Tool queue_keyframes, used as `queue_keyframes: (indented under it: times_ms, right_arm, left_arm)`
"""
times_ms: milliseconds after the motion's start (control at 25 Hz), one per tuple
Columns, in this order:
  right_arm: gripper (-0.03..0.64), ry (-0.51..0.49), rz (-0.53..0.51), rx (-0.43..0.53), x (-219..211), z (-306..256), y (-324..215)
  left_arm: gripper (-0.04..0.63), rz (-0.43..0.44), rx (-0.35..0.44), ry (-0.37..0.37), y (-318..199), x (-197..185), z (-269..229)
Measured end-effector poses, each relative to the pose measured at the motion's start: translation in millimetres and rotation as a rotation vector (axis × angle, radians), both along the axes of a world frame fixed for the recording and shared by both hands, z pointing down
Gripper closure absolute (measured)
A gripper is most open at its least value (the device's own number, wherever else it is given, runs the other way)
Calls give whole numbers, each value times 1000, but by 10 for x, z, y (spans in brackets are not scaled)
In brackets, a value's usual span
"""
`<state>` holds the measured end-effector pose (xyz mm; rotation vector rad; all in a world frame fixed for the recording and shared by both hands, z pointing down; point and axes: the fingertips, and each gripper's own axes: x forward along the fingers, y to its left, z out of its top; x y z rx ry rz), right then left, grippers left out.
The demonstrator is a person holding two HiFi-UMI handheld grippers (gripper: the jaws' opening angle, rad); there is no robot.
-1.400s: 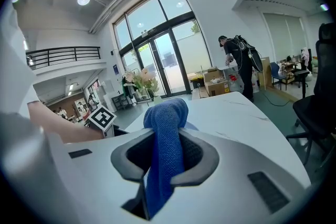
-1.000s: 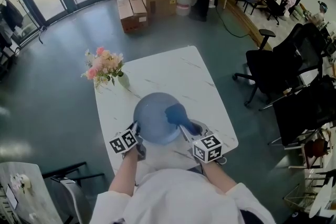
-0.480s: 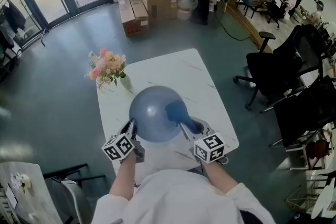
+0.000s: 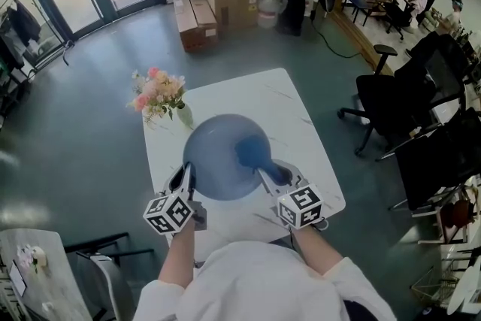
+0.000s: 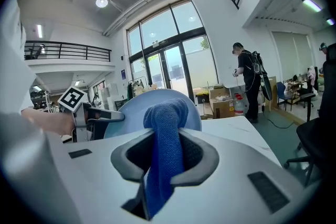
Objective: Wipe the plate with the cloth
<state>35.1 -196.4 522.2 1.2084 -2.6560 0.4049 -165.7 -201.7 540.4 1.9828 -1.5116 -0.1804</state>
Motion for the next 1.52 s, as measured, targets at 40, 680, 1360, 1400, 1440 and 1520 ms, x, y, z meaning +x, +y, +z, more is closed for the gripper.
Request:
queue_keyframes:
  times_ms: [40,680,1360,1400,1440,1520]
  right_arm:
    - [523,1,-3,5,-18,-15,-4]
    - [523,176,-119,86,-558,-60,-26]
    - [523,313,-127,-32,-294,288,95]
    - [523,312,-104,-24,-249,243,30]
    - [523,310,-86,-14,-216,193,-33]
    - [523,306,-60,9,-173,92,-149]
  left_arm:
    - [552,-1,9,-2,9,-5,-32]
    - [552,62,71,-121,94,139,-227]
    - [552,10,86,-135,45,-100,-276]
    - [551,16,81,-134,56,-82,-253]
    - [551,22,75,-133,67,-62,-232]
    - [552,36,65,-133,89,-8,-197]
